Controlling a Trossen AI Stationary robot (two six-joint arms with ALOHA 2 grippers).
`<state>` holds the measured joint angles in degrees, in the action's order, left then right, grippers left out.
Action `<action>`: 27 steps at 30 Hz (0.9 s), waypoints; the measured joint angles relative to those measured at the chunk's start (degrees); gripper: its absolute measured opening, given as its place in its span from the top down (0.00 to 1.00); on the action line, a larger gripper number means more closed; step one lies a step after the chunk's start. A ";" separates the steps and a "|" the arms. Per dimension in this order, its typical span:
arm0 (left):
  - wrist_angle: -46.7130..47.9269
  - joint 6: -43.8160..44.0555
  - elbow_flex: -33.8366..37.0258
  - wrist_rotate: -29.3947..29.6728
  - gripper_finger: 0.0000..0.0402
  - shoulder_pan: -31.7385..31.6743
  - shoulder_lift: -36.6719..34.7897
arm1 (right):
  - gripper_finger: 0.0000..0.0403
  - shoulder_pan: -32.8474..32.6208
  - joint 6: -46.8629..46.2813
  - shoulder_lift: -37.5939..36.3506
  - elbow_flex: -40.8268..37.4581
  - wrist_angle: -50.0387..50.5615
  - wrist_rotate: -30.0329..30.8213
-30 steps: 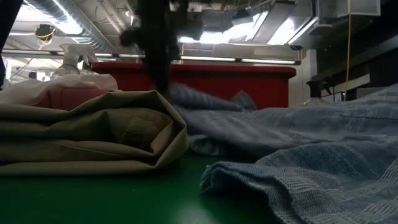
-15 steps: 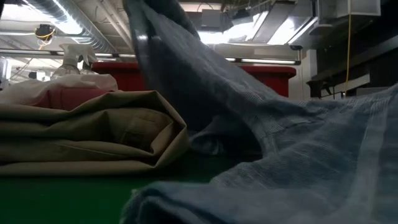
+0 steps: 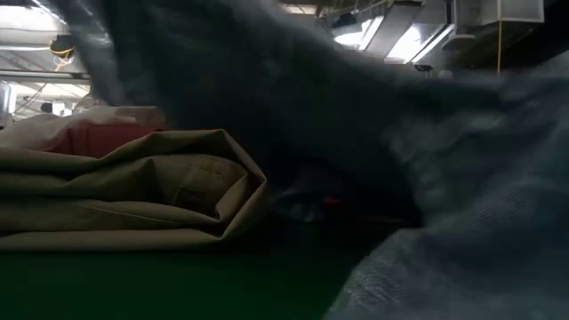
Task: Fold Laundry from Bin
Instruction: Remove the blue polo shirt from the red bin
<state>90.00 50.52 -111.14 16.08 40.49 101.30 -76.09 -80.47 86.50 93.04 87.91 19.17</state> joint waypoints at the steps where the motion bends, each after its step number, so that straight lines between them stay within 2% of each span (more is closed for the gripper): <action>1: -0.02 2.59 0.65 -0.83 1.00 1.37 0.10 | 0.94 0.00 -0.69 0.00 -0.01 -0.35 -1.56; 6: -0.11 16.34 5.83 -2.57 1.00 7.82 0.10 | 0.94 0.00 -2.20 0.00 -0.01 -2.36 -7.36; 11: -3.14 26.90 13.30 -7.89 1.00 12.52 0.10 | 0.94 0.00 -2.23 0.00 -0.01 -2.95 -8.23; 14: -8.16 31.01 18.16 -9.86 1.00 14.53 0.10 | 0.94 0.00 -2.23 0.00 -0.01 -2.95 -8.25; 21: -22.42 32.07 27.64 -9.59 1.00 16.05 0.12 | 0.94 1.36 -2.07 -0.04 0.00 -3.03 -7.81; 27: -26.61 32.09 31.87 -9.78 1.00 16.02 0.12 | 0.94 1.70 -2.01 -0.04 -0.01 -2.97 -8.64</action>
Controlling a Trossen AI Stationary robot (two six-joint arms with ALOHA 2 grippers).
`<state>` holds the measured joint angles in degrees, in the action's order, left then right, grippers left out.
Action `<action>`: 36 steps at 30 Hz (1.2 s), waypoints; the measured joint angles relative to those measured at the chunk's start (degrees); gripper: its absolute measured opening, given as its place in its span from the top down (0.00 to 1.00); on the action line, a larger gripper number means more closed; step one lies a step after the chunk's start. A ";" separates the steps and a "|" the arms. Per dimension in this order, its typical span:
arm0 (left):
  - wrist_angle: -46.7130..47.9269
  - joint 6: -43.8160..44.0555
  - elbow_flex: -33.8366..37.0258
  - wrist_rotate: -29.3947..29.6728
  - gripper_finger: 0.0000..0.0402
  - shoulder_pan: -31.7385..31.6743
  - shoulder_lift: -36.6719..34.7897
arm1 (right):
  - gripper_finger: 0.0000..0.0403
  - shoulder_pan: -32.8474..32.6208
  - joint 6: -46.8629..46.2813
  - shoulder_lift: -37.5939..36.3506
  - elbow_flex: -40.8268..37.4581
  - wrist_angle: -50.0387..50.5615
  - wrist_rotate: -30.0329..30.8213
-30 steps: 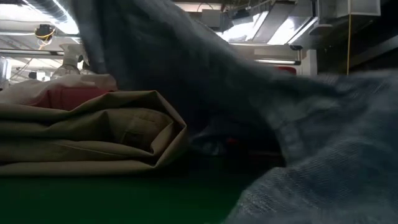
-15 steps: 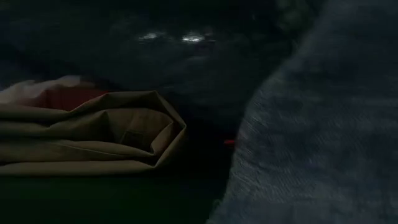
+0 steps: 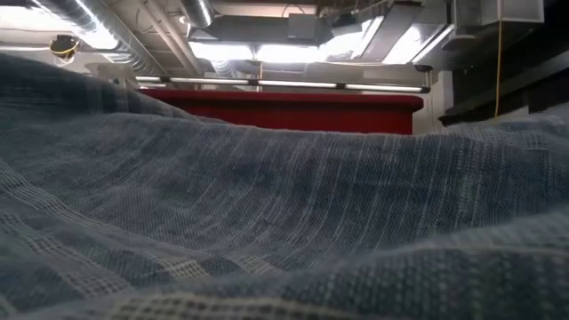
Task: Fold Laundry from Bin
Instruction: Remove the blue polo shirt from the red bin
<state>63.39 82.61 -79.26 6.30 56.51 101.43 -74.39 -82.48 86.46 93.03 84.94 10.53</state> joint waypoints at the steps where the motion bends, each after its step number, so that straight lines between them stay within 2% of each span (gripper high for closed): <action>1: -0.11 0.00 0.31 -0.47 1.00 0.00 0.00 | 0.94 0.02 0.00 0.00 0.00 0.06 -0.15; 5: -0.06 0.00 1.25 -2.75 1.00 0.00 0.00 | 0.94 0.07 -0.24 0.00 0.00 0.39 -1.15; 10: -0.04 0.00 1.31 -2.83 1.00 0.00 0.00 | 0.92 0.09 -2.65 0.00 0.00 0.64 -1.15; 19: -0.06 0.00 1.31 -2.68 1.00 0.00 0.00 | 0.66 0.11 -2.68 1.90 0.00 5.10 -1.28; 25: -0.10 0.04 1.31 -1.96 1.00 -0.02 0.00 | 0.57 0.11 -1.38 1.90 -1.28 3.86 -1.28; 29: -0.20 1.36 1.31 -0.94 1.00 -0.02 0.00 | 0.56 0.13 -1.24 1.90 -2.95 -3.06 -0.14; 36: -1.96 1.36 1.31 -0.89 1.00 -0.02 0.00 | 0.56 0.17 4.31 1.90 -8.14 -21.97 7.97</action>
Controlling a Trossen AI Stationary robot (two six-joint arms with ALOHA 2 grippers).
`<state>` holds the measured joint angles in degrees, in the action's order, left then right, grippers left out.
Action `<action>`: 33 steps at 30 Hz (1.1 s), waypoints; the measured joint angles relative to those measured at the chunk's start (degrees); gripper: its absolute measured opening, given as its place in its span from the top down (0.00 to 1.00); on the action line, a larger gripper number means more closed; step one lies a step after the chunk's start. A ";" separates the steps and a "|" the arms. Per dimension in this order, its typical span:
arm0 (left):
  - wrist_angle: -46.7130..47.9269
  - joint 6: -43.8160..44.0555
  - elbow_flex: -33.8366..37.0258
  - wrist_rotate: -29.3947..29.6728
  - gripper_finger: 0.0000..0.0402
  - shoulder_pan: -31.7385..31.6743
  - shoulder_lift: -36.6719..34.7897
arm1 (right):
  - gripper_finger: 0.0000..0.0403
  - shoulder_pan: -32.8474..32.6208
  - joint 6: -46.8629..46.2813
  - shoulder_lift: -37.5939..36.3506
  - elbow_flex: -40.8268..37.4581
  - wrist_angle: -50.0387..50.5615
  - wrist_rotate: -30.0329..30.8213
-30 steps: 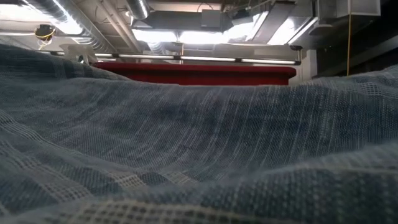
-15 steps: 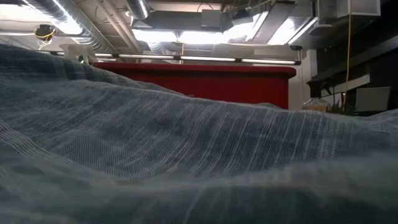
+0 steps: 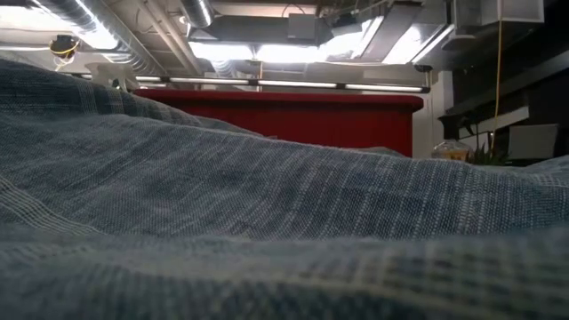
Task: Fold Laundry from Bin
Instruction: Remove the blue polo shirt from the red bin
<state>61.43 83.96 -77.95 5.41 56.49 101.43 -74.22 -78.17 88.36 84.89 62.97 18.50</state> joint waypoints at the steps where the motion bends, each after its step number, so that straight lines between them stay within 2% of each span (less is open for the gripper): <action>1: -0.22 0.00 0.00 0.00 1.00 0.00 0.00 | 0.56 0.00 1.22 0.00 -0.94 -2.73 0.17; 15: -0.94 -0.04 0.00 0.04 1.00 0.00 0.00 | 0.56 0.01 4.10 0.24 -19.12 -43.71 3.01; 19: -0.94 -0.04 0.00 0.04 1.00 0.00 0.00 | 0.56 1.28 7.15 2.21 -21.59 -46.48 2.13; 26: -0.95 -0.04 0.00 0.09 1.00 0.00 0.00 | 0.56 5.76 17.07 6.78 -21.82 -46.39 -6.67; 29: -0.96 -0.04 0.00 0.09 1.00 0.00 0.00 | 0.56 7.30 20.27 8.51 -21.82 -46.38 -12.20; 33: -0.96 -0.04 0.00 0.10 1.00 0.00 0.00 | 0.56 9.09 21.68 10.88 -21.82 -45.26 -16.62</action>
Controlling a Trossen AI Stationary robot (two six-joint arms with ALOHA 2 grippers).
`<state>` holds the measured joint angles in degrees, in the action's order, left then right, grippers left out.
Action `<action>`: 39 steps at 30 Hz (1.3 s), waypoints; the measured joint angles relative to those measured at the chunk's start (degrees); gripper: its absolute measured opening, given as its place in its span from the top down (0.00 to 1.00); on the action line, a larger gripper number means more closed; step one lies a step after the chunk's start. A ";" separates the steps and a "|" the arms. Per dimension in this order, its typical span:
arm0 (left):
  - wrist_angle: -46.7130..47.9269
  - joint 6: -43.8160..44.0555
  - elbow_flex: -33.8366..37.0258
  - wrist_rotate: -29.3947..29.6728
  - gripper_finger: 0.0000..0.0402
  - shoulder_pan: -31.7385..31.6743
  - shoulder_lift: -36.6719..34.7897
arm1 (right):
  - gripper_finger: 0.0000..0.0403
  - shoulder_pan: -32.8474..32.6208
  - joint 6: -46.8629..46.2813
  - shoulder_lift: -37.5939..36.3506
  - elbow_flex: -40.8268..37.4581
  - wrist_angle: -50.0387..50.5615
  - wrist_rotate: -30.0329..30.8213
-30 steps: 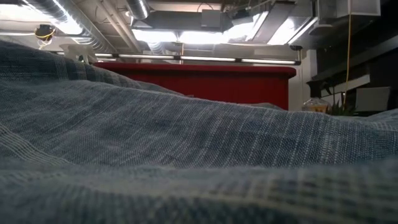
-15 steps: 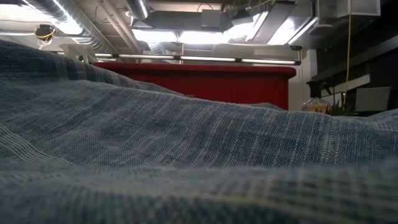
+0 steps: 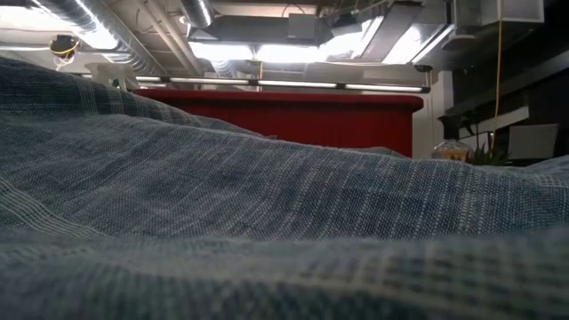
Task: Fold Laundry from Bin
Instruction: Remove the blue polo shirt from the red bin
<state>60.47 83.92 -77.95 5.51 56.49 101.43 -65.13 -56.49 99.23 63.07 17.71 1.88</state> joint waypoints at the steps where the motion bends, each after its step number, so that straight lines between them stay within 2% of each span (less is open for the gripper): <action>1: 0.00 -0.02 0.00 0.01 1.00 0.00 0.00 | 0.56 0.38 0.01 0.47 0.00 0.90 -0.18; 11: 0.00 -0.04 0.00 -0.01 1.00 0.00 0.00 | 0.56 6.37 0.03 0.88 0.02 14.87 -0.24; 15: 0.00 -0.62 0.00 -0.01 1.00 0.00 0.00 | 0.56 9.79 0.12 0.86 0.04 16.80 -3.66; 22: 0.03 -3.96 0.00 0.00 1.00 0.01 0.00 | 0.56 13.78 7.01 0.79 0.35 21.61 -5.61; 31: 0.04 -3.96 0.00 -0.01 1.00 0.00 0.00 | 0.56 15.81 10.52 0.77 7.73 34.53 -5.48; 39: 0.04 -3.75 0.00 0.01 1.00 0.02 0.00 | 0.56 13.37 10.45 0.77 14.54 34.31 -4.89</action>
<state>60.51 80.17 -77.95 5.52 56.51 101.43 -51.76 -46.04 100.01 77.61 52.02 -3.01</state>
